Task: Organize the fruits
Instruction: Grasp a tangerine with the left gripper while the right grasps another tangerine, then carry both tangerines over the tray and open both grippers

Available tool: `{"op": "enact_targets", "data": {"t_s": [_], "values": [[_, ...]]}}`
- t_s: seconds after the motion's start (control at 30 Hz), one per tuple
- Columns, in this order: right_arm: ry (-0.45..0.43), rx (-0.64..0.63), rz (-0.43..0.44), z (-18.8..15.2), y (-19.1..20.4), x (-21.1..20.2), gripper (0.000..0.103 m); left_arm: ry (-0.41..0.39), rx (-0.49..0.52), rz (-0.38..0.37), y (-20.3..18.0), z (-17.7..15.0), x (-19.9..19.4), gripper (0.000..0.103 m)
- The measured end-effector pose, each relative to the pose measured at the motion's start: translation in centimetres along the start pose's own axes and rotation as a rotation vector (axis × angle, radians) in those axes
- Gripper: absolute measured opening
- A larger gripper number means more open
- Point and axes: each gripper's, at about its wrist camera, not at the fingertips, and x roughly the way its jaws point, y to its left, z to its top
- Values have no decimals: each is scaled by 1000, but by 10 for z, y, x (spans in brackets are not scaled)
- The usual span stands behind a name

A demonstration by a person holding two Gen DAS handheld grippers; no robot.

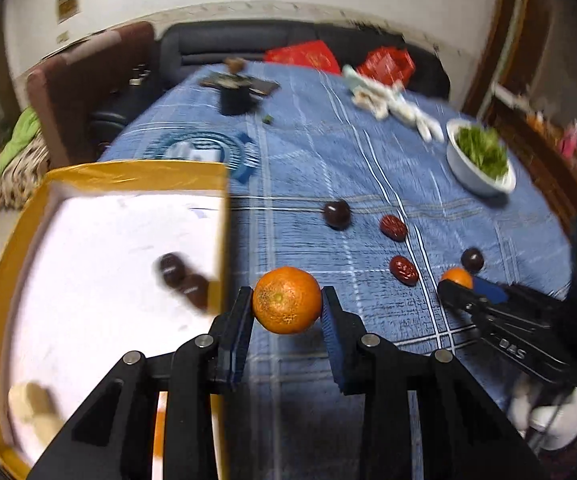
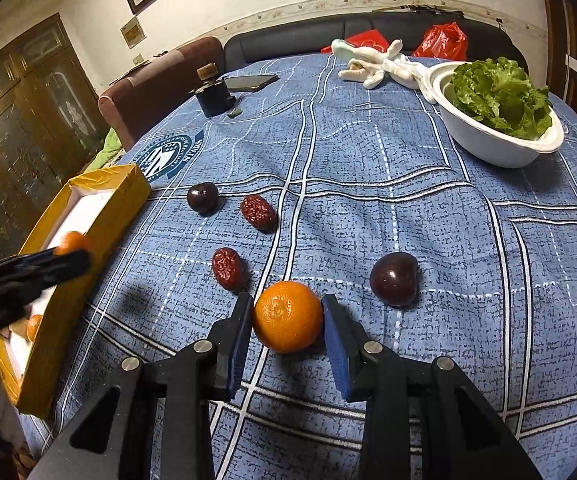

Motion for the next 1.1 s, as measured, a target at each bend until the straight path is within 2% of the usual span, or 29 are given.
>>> {"op": "enact_targets", "data": {"t_s": [0.23, 0.4, 0.53, 0.67, 0.8, 1.03, 1.07, 1.1], "values": [[-34, -53, -4, 0, 28, -11, 38, -79, -153, 67, 73, -22, -48, 33], [-33, -101, 92, 0, 78, -22, 39, -93, -280, 100, 126, -38, -57, 33], [-17, -204, 173, 0, 141, -24, 39, -97, -368, 107, 158, -50, -57, 33], [16, -277, 236, 0, 191, -16, 39, -81, -408, 106, 178, -56, -50, 33], [62, -347, 261, -4, 236, 3, 39, -75, -420, 122, 187, -60, -46, 33], [120, -397, 250, -12, 274, 37, 39, -102, -422, 173, 197, -67, -55, 34], [123, -396, 245, -12, 276, 41, 39, -107, -418, 180, 197, -68, -57, 41], [125, -394, 241, -12, 277, 43, 39, -114, -414, 189, 197, -68, -60, 55]]}}
